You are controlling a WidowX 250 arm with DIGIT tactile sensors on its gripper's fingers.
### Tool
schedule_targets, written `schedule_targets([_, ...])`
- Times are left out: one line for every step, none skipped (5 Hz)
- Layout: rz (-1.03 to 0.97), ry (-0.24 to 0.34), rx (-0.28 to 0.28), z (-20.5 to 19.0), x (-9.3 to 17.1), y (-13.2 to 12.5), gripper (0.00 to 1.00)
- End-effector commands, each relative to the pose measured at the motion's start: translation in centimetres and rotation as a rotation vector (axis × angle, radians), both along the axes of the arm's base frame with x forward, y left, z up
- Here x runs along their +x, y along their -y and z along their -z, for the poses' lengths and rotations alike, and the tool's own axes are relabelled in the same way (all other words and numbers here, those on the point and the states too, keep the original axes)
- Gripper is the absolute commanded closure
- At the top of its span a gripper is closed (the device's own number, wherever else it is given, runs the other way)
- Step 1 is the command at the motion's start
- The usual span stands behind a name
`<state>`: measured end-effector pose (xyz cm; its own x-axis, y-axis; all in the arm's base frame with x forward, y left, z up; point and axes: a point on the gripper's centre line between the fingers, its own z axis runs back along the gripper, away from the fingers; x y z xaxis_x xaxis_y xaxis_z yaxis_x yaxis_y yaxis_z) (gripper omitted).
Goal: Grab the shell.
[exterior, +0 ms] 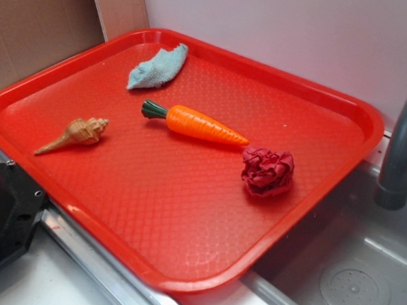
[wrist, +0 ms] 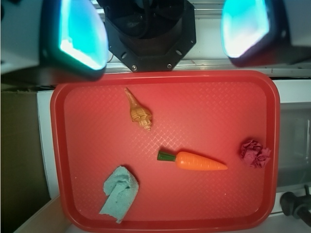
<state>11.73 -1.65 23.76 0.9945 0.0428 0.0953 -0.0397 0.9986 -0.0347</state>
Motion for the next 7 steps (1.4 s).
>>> schedule_targets([0.0,0.0,0.0,0.0,0.0,0.0,0.0])
schedule_targets([0.015,0.024,-0.003,0.3,-0.1,-0.5,0.0])
schedule_targets([0.082,0.038,0.01,1.2,-0.4,-1.1,0.0])
schedule_targets([0.154,0.075,0.05,2.8,-0.5,-1.7,0.0])
schedule_targets([0.208,0.085,0.017,4.2,-1.2,-2.9,0.0])
schedule_targets([0.194,0.054,0.043,8.4,3.6,-3.4,0.0])
schedule_targets([0.16,0.002,0.078,12.0,5.2,-4.0,0.0])
